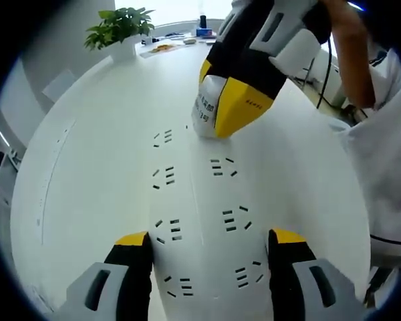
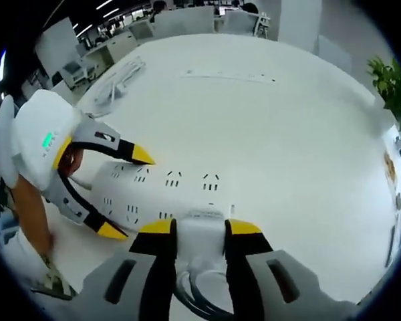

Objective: Straighten the power strip on the desk, plug the charger into it

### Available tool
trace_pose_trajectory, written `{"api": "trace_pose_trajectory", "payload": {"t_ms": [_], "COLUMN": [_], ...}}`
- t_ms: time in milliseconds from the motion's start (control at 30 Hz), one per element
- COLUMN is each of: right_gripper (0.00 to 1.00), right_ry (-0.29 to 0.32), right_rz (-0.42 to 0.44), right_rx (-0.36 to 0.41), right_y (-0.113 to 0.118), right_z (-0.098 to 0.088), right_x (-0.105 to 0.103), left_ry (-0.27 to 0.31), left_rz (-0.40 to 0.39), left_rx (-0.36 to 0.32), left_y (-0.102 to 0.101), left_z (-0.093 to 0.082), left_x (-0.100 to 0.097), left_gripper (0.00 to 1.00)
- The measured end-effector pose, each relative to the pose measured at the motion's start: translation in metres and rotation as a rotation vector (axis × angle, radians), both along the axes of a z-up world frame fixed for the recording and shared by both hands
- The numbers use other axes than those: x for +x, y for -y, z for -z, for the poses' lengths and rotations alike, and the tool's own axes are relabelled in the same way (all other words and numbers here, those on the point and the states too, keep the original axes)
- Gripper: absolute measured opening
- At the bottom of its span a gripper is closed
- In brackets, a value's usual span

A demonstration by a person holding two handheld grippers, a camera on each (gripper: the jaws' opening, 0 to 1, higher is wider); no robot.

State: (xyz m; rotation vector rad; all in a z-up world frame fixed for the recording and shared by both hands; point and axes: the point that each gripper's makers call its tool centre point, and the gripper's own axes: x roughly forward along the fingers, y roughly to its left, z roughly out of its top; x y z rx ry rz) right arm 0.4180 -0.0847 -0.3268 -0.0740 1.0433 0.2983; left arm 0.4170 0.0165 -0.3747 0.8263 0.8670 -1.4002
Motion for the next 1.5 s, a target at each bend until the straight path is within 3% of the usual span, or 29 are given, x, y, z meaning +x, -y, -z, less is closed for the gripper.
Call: {"api": "trace_pose_trajectory", "payload": {"t_ms": [233,300,700,900,1067,1333,1433,1500], "right_gripper": [0.28,0.29,0.33,0.38,0.49,0.53,0.60,0.61], "right_ry": [0.019,0.044,0.175,0.192,0.223,0.222,0.256,0.318], "right_rz": [-0.017,-0.093,-0.307,-0.331,-0.370,-0.386,-0.390,-0.421], "right_rx": [0.028,0.003,-0.081,-0.064,-0.068,-0.082,-0.088,-0.090], "right_y": [-0.002,-0.004,-0.013,-0.015,-0.017,-0.012,-0.010,-0.012], "right_z": [-0.001,-0.001,-0.015,-0.016,-0.018,-0.014,-0.021,-0.032], "right_x": [0.003,0.003,0.003,-0.001,0.000,-0.004,-0.003,-0.001], "left_ry": [-0.001,-0.001,-0.001,-0.002,-0.002,-0.003,-0.003,-0.003], "left_rz": [-0.001,-0.001,0.002,0.003,0.002,0.003,0.003,0.003], "left_rx": [-0.003,-0.003,-0.006,-0.009,-0.010,-0.012,-0.013,-0.013], "left_y": [-0.001,-0.001,-0.002,-0.001,-0.001,0.000,0.000,0.000], "left_z": [0.000,0.000,0.001,0.001,0.001,0.001,0.000,0.000], "left_x": [0.000,0.000,0.001,0.001,0.001,0.001,0.001,0.001], "left_gripper": [0.72,0.72,0.72,0.72,0.72,0.72,0.72,0.72]}}
